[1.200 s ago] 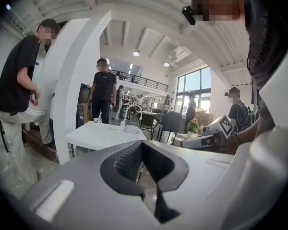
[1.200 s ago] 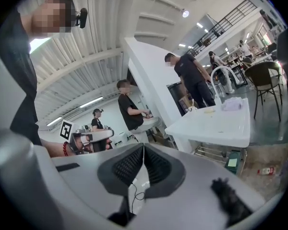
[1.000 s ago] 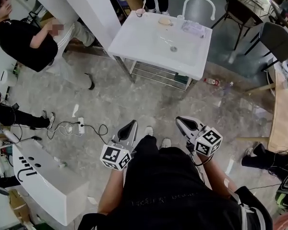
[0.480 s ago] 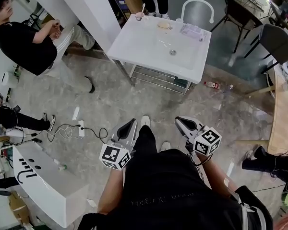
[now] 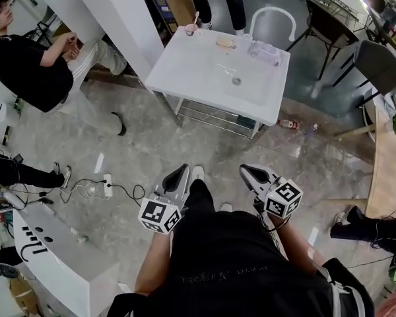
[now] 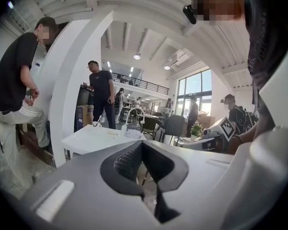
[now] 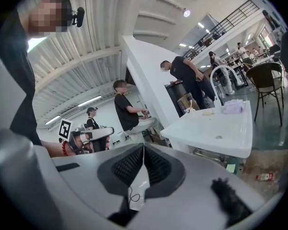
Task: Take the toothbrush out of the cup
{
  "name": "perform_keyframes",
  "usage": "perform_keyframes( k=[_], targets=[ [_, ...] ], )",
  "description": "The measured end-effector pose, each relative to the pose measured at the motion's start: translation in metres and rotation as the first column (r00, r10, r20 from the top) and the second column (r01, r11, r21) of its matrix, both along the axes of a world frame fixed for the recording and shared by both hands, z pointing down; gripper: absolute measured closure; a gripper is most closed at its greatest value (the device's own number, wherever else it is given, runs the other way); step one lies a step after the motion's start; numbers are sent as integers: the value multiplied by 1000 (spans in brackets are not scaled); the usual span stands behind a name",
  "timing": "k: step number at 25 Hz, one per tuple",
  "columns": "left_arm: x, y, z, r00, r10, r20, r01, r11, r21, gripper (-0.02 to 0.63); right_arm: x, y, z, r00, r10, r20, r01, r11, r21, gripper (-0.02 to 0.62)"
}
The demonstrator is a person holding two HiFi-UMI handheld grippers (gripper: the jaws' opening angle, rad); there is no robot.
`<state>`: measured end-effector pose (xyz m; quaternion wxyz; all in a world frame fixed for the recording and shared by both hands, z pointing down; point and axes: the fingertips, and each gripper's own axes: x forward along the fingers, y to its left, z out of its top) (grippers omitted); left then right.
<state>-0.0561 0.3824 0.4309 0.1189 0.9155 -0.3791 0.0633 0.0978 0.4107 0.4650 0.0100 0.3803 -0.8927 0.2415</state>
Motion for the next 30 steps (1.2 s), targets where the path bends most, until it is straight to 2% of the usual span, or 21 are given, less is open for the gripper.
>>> perform_keyframes(
  k=[10,16,22,30],
  targets=[
    [-19,-73,16,999,33,0,-33,999,-28,600,-19,-67,0,1000,30,7,-30,999,-17,580],
    [-36,-116,13,999,40,-35,-42,998,-51,600,-37,-105,-5,999,42,-13,-43,998,-44,580],
    [-60,-154,18,998,66,-8,-66,996,-54,600,-59,-142,-4,997,72,-16,-73,995,-68,580],
    [-84,-205,24,993,120,-9,-120,991,-64,600,-85,-184,-9,992,121,-44,-124,989,-83,580]
  ],
)
